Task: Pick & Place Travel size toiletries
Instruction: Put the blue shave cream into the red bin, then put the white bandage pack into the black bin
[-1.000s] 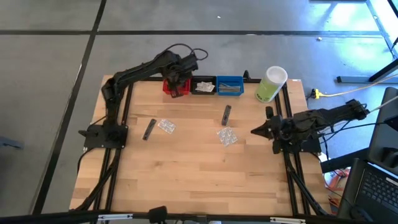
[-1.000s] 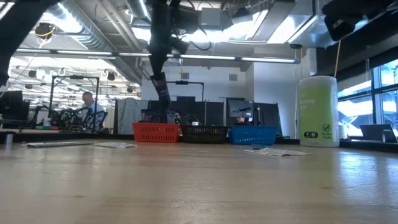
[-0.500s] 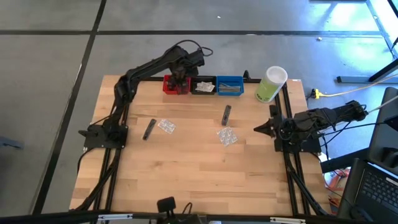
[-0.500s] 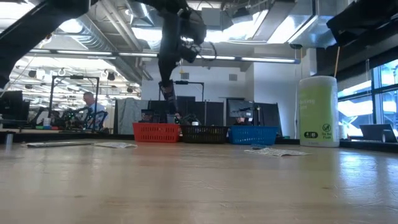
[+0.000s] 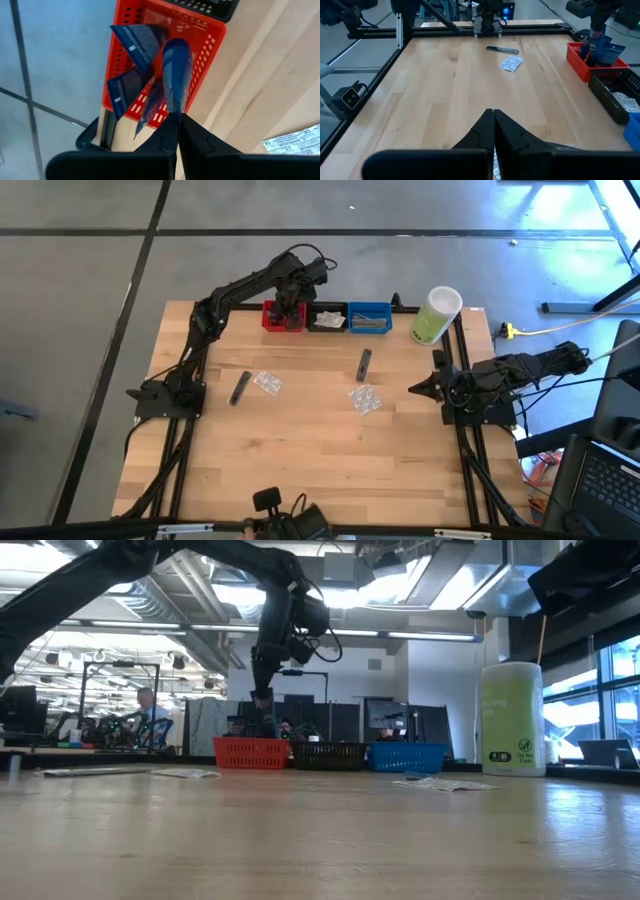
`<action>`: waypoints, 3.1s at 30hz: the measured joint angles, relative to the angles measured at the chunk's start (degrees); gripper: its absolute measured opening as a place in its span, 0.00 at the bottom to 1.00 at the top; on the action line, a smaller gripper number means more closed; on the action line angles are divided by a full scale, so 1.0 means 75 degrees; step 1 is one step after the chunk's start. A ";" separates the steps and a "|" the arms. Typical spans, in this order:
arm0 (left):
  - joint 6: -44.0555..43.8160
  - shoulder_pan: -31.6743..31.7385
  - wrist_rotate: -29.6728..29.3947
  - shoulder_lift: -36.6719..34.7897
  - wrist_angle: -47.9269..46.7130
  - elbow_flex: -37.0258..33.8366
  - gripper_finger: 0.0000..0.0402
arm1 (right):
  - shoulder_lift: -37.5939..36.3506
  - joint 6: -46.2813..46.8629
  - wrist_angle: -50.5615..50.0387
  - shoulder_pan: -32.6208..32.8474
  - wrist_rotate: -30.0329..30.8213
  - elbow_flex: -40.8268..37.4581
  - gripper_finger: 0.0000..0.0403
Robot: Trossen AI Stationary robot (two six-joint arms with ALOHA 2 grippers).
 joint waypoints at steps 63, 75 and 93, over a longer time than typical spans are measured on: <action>0.0600 0.0560 0.0292 0.0785 0.0266 -0.0286 0.13 | 0.0003 -0.0007 -0.0119 0.0000 -0.0114 0.0002 0.02; 0.0626 0.0560 -0.0118 0.0785 0.0049 -0.0229 0.24 | 0.0003 -0.0007 -0.0119 0.0000 -0.0175 0.0002 0.03; -0.0064 0.0450 0.1682 -0.0063 0.0067 0.1142 0.22 | 0.0003 0.0063 -0.0219 0.0003 -0.0195 -0.0001 0.02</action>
